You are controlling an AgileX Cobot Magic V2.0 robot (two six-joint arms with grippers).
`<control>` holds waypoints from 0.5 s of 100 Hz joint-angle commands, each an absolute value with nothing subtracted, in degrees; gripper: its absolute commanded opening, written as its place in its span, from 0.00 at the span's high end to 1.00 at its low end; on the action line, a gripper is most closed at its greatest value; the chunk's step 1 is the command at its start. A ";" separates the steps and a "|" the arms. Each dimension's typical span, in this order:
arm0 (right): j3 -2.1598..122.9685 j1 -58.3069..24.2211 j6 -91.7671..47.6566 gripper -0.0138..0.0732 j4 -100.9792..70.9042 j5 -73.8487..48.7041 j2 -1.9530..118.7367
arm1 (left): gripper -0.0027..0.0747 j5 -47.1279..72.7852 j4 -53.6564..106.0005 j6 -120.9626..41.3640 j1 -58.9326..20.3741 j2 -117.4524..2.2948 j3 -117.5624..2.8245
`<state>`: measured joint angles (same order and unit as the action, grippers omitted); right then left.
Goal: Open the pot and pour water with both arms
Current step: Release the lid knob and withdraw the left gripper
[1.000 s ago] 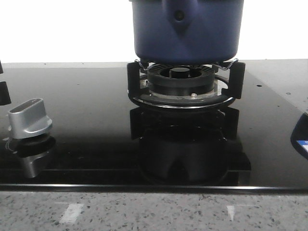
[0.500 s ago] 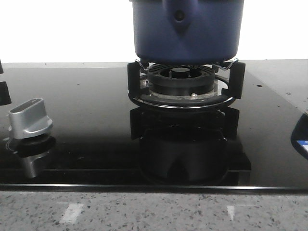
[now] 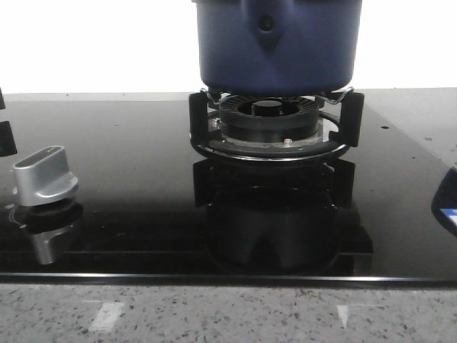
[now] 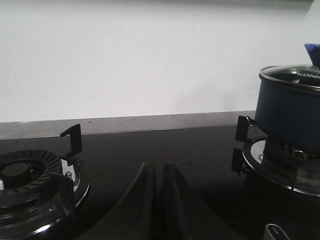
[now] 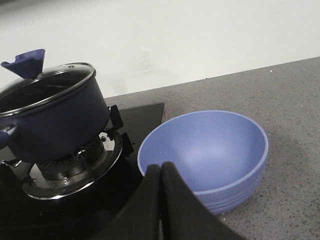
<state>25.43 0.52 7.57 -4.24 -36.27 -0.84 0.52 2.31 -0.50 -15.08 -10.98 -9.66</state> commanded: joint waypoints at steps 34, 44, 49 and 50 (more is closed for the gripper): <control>26.66 0.53 6.99 0.93 -4.15 -31.98 -1.50 | 0.99 4.95 -0.35 2.17 -6.36 1.77 1.85; 26.66 0.53 6.99 0.93 -4.15 -32.08 -1.50 | 0.99 9.95 -1.19 2.17 -3.25 1.77 1.85; 26.66 0.53 6.99 0.93 -4.15 -32.08 -1.50 | 0.99 11.67 -1.19 2.17 -2.10 1.77 1.85; 26.66 0.53 6.99 0.93 -4.15 -32.08 -1.50 | 0.99 12.22 -1.08 2.17 -1.96 1.77 1.85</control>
<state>25.43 0.52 7.57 -4.24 -36.37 -0.84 12.19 -0.95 1.63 -3.63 0.30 0.08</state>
